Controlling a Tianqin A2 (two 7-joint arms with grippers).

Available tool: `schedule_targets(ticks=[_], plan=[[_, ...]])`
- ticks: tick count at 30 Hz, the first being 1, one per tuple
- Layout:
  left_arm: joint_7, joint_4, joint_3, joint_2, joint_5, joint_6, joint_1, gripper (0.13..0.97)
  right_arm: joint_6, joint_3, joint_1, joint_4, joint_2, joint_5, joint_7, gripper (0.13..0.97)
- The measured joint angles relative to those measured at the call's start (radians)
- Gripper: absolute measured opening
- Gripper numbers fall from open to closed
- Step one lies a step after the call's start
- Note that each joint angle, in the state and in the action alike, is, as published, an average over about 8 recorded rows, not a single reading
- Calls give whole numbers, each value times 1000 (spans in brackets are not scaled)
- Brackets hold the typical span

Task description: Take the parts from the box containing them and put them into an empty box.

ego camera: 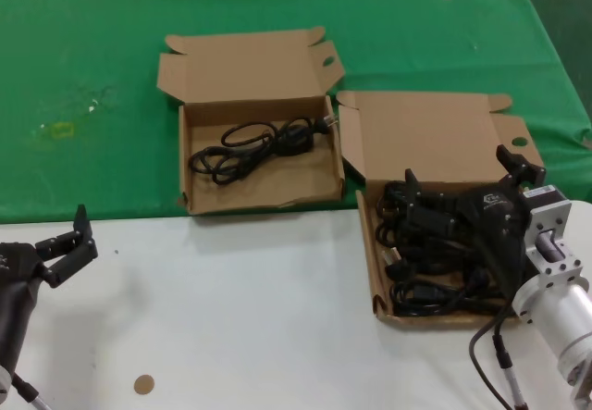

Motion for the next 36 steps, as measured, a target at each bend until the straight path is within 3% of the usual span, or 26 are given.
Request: schedule_targets(ticks=[36], plan=[[0,0,0,0,0,0,0,966,0,0,0,0,0,0,0,966]])
